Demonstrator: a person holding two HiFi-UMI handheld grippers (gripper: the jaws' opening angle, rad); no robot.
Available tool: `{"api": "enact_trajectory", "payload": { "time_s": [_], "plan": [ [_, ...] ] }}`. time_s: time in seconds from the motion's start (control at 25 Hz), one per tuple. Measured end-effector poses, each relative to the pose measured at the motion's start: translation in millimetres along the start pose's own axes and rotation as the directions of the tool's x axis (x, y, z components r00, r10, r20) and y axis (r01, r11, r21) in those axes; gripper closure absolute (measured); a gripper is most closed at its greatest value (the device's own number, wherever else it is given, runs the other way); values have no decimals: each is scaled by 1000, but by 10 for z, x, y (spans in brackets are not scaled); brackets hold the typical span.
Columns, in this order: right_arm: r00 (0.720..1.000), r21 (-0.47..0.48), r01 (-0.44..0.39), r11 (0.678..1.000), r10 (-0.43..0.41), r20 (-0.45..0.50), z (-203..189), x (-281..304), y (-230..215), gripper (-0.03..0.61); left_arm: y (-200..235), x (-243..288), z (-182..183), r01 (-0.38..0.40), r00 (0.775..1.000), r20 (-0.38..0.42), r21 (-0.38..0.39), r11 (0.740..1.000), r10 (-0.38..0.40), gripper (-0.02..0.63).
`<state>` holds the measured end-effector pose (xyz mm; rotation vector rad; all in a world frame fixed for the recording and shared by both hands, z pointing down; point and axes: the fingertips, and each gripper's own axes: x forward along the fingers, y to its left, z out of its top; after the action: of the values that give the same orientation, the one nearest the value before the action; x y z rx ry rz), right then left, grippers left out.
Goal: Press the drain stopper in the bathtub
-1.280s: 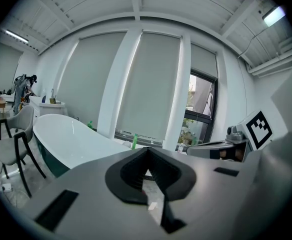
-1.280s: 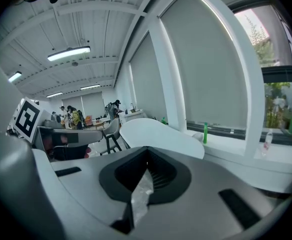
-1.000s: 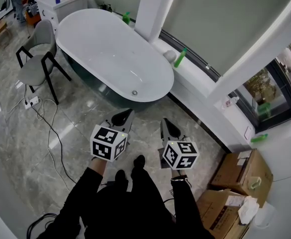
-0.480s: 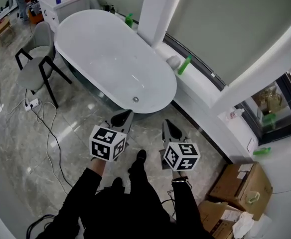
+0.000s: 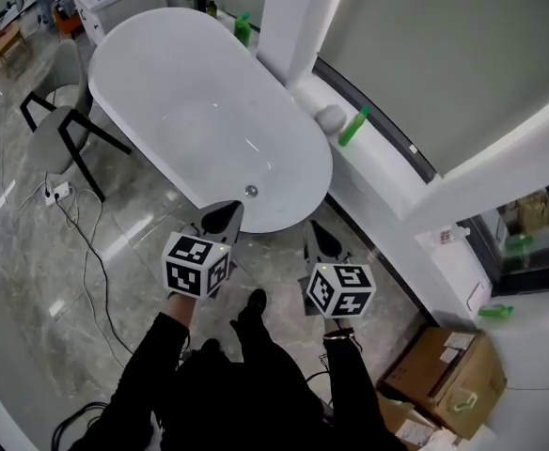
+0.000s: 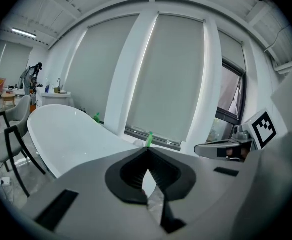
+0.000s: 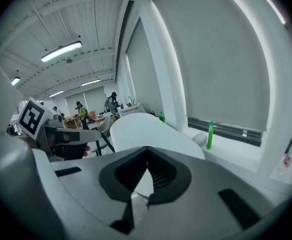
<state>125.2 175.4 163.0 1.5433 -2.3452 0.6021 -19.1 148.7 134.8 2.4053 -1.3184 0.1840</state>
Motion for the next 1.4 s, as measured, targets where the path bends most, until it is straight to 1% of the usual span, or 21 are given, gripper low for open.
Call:
{"api": "enact_trajectory", "payload": {
  "time_s": [0.24,0.44,0.6,0.8,1.04,1.2,1.4],
  "plan": [
    [998,3,-49,999,49,-27,108,289,-299,580,133,433,131,-57,998,-12,9,998,58,609],
    [997,13,-66,998,67,-49,126,504,-406,580,250,707,155,-68,997,-38,23,997,69,609],
    [997,20,-56,998,57,-56,146,677,-468,580,400,928,114,-59,996,-66,29,998,61,609],
    [997,35,-21,999,24,-77,188,956,-605,580,623,1260,55,-42,993,-112,23,999,44,609],
    [989,52,-1,999,8,-145,155,1542,-726,580,951,1748,-98,-25,983,-184,-9,1000,23,609],
    [980,60,1,998,11,-199,48,2013,-741,580,1186,2050,-289,-12,970,-243,-29,1000,4,609],
    [970,71,7,997,10,-244,-92,2517,-819,580,1476,2382,-533,-13,954,-300,-55,998,-4,609]
  ]
}}
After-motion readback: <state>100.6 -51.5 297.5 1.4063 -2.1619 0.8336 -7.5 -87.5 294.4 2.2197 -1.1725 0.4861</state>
